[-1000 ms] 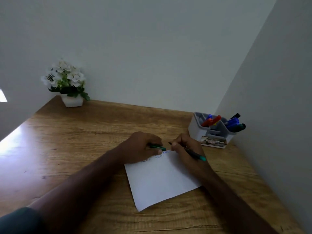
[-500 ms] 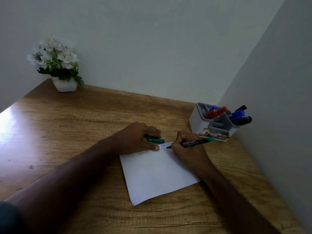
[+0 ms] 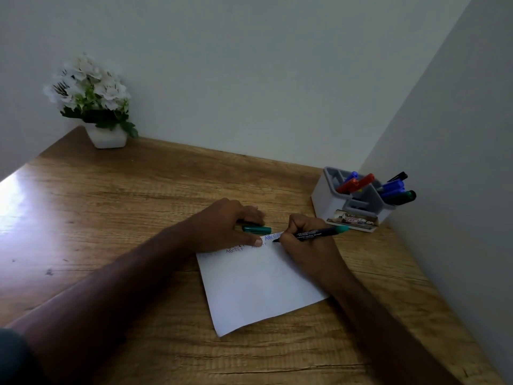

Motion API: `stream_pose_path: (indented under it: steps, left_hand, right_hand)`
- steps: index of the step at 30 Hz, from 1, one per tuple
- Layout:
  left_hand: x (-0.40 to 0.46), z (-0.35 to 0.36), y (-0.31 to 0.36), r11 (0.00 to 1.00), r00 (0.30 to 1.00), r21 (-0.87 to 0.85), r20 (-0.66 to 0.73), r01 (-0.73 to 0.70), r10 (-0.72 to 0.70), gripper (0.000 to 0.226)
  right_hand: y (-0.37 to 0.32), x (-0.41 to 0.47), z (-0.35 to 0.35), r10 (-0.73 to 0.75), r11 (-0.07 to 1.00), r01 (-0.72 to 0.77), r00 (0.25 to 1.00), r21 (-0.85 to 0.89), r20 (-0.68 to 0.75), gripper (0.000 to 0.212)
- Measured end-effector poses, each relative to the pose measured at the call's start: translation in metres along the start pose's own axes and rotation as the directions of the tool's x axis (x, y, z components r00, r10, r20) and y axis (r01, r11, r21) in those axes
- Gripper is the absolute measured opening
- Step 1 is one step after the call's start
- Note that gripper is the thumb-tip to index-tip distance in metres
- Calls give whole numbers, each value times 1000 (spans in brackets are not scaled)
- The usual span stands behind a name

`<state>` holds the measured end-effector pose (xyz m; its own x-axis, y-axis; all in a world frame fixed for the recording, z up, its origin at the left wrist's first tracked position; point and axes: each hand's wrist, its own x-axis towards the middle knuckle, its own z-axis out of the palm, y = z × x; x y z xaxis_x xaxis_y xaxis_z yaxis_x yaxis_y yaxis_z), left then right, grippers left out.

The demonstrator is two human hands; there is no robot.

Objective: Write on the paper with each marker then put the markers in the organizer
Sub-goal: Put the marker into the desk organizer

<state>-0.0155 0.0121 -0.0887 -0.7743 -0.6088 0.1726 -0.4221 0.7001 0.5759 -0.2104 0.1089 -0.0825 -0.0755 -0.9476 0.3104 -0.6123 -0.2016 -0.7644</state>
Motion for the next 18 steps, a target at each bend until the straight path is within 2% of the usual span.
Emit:
stream_pose_path:
  steps: [18]
  left_hand:
    - [-1,0,1,1000,1000,-7,5,21,-21,55]
  right_hand:
    - [-2,-1,0,7,1000,-7,999,2,-33,34]
